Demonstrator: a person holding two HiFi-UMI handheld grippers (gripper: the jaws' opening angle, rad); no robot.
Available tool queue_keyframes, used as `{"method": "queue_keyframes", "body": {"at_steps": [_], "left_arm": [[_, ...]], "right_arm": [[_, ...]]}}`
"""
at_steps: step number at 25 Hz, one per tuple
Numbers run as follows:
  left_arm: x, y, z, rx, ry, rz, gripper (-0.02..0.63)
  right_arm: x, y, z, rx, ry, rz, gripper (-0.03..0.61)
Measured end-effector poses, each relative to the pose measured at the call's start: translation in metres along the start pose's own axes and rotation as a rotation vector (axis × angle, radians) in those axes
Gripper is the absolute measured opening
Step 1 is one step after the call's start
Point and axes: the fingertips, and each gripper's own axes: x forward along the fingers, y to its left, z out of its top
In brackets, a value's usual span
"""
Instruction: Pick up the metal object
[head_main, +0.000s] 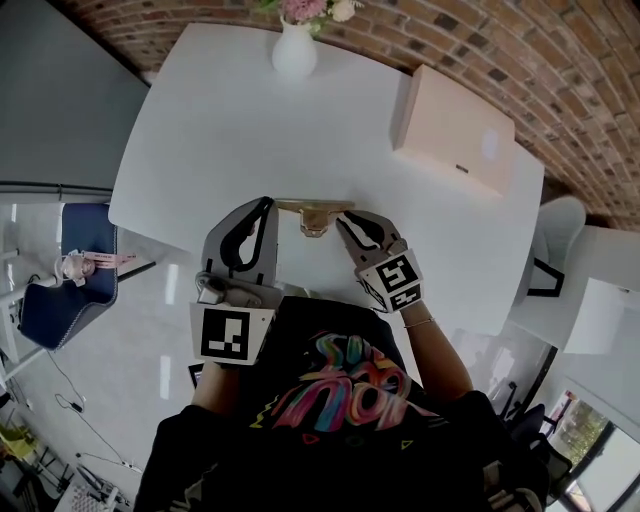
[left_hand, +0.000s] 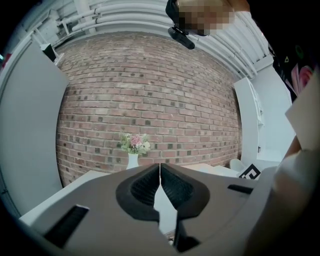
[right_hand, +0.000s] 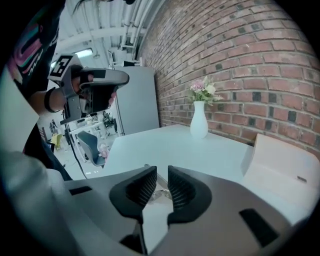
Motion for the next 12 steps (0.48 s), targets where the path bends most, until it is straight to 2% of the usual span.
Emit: {"method": "queue_keyframes", "body": {"at_steps": [12], "left_arm": [[-0.016, 0.019, -0.003, -0.010, -0.002, 0.077, 0.029]], "right_arm": [[0.024, 0.030, -0.012, -0.116, 0.053, 0.189, 0.243]]}}
